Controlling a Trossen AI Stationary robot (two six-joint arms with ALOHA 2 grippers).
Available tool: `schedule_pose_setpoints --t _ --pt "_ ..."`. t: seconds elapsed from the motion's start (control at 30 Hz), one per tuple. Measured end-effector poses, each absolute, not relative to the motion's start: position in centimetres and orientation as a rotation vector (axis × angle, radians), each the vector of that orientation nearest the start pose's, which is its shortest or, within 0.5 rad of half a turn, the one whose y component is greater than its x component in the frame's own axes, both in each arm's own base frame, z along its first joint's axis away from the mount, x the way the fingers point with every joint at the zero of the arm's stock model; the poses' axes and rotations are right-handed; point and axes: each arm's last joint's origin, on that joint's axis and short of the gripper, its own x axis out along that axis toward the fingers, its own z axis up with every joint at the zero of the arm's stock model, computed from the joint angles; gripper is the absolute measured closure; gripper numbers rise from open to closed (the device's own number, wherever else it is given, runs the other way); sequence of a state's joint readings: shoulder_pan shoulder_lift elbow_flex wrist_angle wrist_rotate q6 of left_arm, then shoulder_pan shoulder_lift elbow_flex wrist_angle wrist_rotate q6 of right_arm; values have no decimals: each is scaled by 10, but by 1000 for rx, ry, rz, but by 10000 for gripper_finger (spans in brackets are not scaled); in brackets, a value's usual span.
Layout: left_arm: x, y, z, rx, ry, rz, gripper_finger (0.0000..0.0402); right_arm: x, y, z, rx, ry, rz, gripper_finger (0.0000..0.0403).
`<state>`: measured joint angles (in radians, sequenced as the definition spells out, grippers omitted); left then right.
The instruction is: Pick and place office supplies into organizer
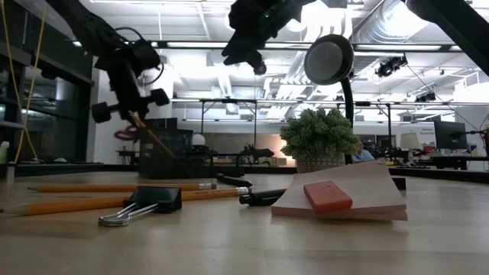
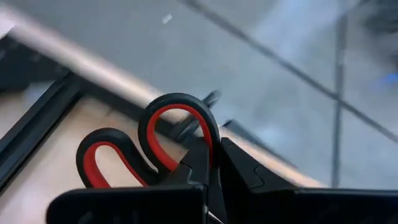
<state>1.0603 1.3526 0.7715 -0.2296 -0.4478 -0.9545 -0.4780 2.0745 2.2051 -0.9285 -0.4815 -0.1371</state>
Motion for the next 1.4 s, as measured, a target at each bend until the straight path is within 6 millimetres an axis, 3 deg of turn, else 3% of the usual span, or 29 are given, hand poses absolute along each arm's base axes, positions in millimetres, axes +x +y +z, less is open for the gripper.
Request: schedule_pose_setpoints --t 0.13,0.47,0.7,0.93,1.4 --pt "119 239 225 -838 101 1667 401 398 -198 361 250 715 34 263" --pt "112 219 267 -452 243 1450 401 381 -209 374 287 698 -24 263" --pt "128 193 299 -200 196 1213 401 375 -215 372 318 725 -38 263" --pt "151 162 302 44 359 1085 401 371 -215 369 330 764 -31 263" --pt "190 113 298 311 508 1163 401 368 -214 367 346 797 -28 263"
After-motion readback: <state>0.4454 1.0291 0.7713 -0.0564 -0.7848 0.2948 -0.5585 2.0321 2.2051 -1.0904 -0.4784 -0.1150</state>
